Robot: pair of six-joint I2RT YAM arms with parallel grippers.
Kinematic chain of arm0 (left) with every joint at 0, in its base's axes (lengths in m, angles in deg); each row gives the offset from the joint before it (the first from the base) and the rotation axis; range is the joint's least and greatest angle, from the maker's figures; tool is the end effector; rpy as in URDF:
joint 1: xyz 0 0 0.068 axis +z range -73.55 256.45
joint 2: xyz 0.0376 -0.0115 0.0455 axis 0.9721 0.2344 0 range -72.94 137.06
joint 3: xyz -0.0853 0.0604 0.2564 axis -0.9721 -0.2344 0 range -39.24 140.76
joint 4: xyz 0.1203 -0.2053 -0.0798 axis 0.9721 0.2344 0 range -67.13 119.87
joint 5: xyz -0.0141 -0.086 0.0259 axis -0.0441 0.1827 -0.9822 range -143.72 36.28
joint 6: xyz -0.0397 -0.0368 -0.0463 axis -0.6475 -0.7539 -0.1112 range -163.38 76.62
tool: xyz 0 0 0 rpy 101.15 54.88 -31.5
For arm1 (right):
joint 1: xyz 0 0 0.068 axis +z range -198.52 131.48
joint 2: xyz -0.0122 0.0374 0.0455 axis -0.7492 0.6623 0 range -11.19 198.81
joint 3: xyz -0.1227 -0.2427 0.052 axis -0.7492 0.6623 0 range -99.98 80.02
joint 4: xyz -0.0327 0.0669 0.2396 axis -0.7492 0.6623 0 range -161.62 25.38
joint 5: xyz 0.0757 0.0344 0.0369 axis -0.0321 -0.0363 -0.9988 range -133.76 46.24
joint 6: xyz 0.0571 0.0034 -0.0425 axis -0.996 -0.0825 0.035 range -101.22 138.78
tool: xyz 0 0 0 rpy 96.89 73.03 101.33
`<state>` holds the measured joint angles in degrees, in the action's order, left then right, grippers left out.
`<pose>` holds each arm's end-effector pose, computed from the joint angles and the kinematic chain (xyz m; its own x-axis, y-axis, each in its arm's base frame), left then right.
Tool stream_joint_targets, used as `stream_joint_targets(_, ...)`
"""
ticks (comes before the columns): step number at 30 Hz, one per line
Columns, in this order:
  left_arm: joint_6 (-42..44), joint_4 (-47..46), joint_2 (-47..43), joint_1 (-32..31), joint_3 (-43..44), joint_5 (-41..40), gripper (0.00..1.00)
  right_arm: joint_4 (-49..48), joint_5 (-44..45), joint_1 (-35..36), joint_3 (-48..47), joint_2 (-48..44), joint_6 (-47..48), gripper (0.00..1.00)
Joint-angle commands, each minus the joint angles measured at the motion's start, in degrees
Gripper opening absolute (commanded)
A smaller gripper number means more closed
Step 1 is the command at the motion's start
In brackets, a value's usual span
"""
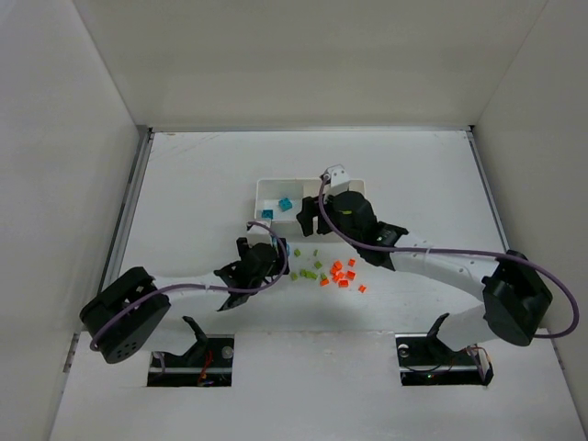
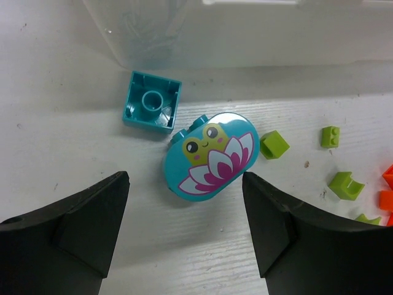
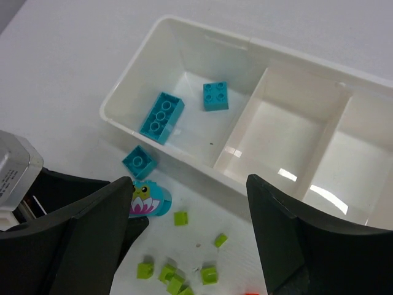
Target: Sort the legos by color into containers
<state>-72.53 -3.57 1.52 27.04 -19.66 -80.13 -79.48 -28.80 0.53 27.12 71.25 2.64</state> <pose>0.1779 -0.1674 0.1550 -0.4781 -0.1127 -0.8710 0.2207 0.9445 -0.2434 0.2336 0.2461 0.2681 -0.3916 -0.0416 -0.9192 -0.4828 0.8597 0.1668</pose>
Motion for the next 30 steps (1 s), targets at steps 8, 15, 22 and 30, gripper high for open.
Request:
stream_joint_targets(8, 6.3, -7.1, 6.4, -0.5, 4.1, -0.7, 0.72, -11.4, -4.9, -2.8, 5.2, -0.7, -5.1, 0.81)
stream_joint_targets(15, 9.5, -8.5, 10.4, -0.9, 6.3, -0.8, 0.69, -12.7, -5.3, -3.0, 6.4, -0.7, -5.7, 0.8)
stream_joint_targets(22, 11.9, -8.4, 11.9, -2.6, 7.9, -1.2, 0.49, -13.2, -4.9, -3.5, 7.4, -1.5, -5.9, 0.78)
stream_joint_targets(30, 10.3, -2.7, 2.8, -6.3, 4.3, -5.1, 0.36, -15.7, -3.9, -5.7, 10.4, -5.3, -7.6, 0.77)
